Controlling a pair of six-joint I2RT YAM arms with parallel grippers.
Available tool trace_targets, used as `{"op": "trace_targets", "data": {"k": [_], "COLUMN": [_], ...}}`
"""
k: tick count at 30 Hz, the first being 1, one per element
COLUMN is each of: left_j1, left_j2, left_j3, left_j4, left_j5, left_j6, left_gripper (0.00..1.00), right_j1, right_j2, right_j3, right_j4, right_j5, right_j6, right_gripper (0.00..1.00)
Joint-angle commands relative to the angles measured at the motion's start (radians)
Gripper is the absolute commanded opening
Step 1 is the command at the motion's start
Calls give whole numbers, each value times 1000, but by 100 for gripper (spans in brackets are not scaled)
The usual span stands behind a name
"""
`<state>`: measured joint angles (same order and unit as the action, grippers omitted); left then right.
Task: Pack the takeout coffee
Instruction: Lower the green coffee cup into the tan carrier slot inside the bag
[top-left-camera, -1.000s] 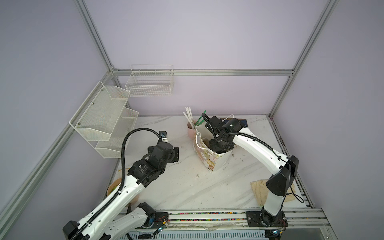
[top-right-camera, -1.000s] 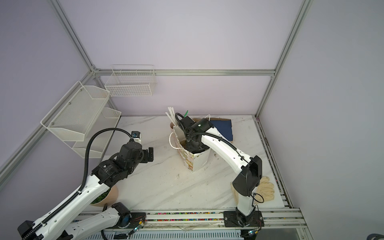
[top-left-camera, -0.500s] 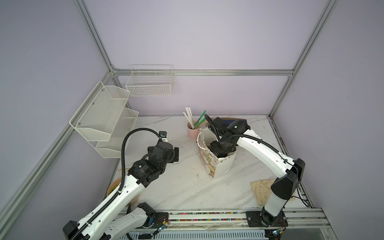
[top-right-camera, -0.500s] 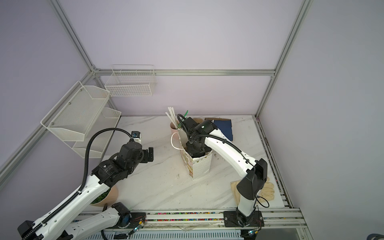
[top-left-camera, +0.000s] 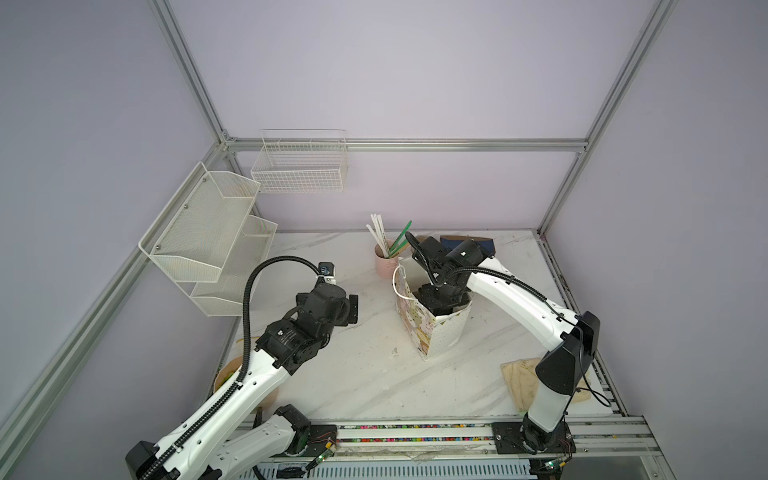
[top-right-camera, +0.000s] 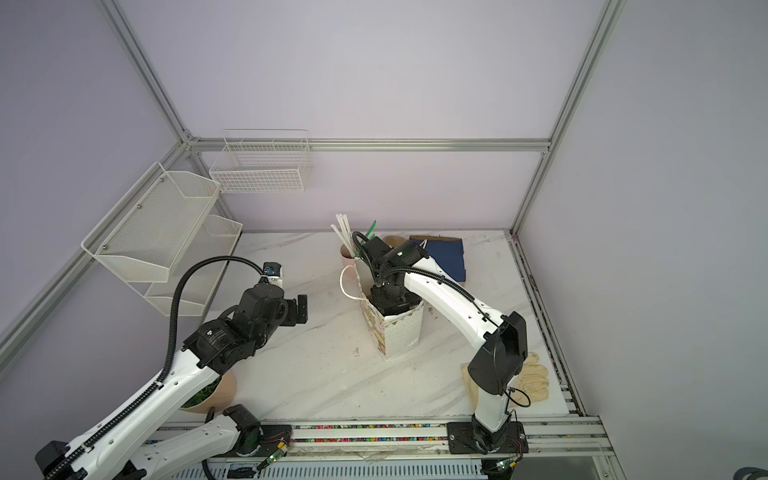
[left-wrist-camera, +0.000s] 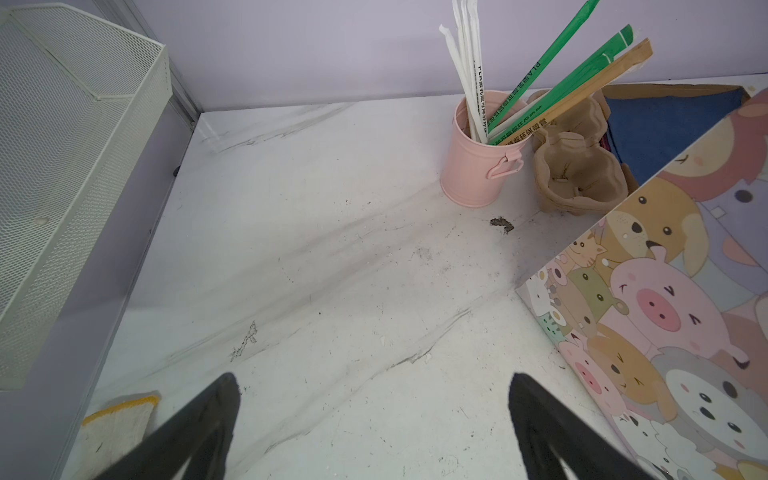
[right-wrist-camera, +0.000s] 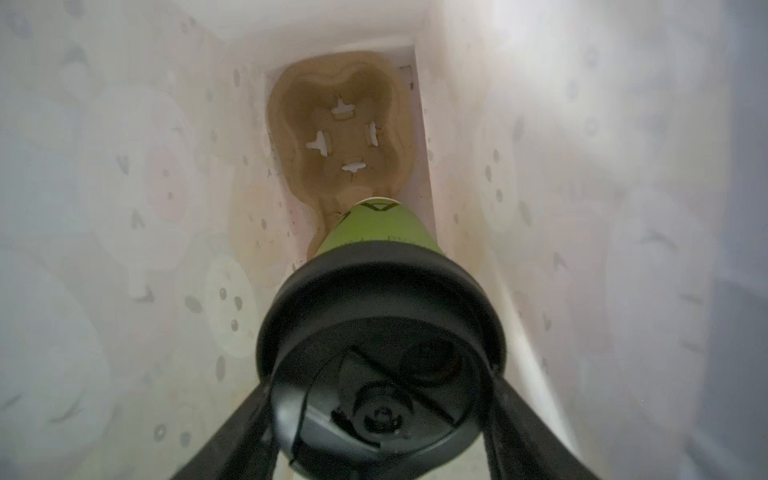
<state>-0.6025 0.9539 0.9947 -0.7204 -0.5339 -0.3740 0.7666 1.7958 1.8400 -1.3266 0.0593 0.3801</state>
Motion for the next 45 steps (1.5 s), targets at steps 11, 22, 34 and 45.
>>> {"op": "trace_targets", "data": {"k": [11, 22, 34, 45], "left_j1": [4, 4, 4, 4], "left_j2": [0, 6, 7, 10], "left_j3": [7, 7, 8, 10], "left_j4": [14, 14, 9, 6], "left_j5": [14, 14, 2, 1], "left_j6": [13, 14, 14, 14], "left_gripper": [100, 100, 100, 100], "right_j1": [-12, -12, -19, -21], "right_j2": [-66, -98, -75, -41], "right_j3": [-91, -133, -146, -134], "right_j4": [-37, -40, -40, -39], "right_j5": [-49, -86, -74, -76], "right_j6": [14, 25, 79, 84], "right_gripper": [65, 66, 64, 63]}}
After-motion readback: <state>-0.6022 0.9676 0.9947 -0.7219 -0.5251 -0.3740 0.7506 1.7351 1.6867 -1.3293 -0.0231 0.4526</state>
